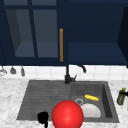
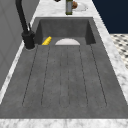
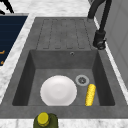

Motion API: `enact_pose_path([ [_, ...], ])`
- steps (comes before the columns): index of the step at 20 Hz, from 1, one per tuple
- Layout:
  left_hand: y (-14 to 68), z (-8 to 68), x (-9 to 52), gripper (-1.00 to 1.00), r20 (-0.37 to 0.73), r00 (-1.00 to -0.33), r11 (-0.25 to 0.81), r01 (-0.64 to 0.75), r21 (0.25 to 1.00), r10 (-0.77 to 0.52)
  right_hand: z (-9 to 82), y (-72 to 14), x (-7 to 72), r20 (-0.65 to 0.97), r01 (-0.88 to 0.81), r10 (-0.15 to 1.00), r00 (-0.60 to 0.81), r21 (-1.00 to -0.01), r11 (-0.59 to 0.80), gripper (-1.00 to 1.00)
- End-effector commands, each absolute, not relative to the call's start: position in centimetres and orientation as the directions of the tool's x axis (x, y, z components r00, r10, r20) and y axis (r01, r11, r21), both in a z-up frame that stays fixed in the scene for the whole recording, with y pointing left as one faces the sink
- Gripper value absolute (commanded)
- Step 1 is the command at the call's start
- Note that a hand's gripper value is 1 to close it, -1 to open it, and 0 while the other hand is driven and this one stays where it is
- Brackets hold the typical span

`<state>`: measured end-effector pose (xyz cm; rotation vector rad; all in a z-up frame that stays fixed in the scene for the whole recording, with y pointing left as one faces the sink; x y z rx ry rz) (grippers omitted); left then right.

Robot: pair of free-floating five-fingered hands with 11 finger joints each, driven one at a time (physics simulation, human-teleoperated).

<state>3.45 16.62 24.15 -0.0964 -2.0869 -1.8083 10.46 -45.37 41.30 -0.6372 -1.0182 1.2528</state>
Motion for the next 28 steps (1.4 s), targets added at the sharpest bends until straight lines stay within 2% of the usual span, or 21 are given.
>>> enact_pose_path([
  [1, 16.6, 24.2, 3.4, 0.00, 0.323, -0.927, 0.171, 0.293, 0.941, -0.191, 43.8, -45.8, 10.6, 0.213, -0.420, 0.977, 0.003, -0.886, 0.195, -1.00],
  [9, 16.6, 24.2, 3.4, 0.00, 0.323, -0.927, 0.171, 0.293, 0.941, -0.191, 47.4, -44.6, 14.1, 0.157, -0.381, 0.986, 0.054, -0.909, 0.166, -1.00],
  [17, 16.6, 24.2, 3.4, 0.00, 0.323, -0.927, 0.171, 0.293, 0.941, -0.191, 47.2, -43.7, 19.6, 0.098, -0.372, 0.985, 0.141, -0.917, 0.145, -1.00],
  [28, 16.6, 24.2, 3.4, 0.00, 0.323, -0.927, 0.171, 0.293, 0.941, -0.191, 47.7, -44.3, 21.6, -0.030, -0.528, 0.979, 0.202, -0.845, 0.083, -1.00],
])
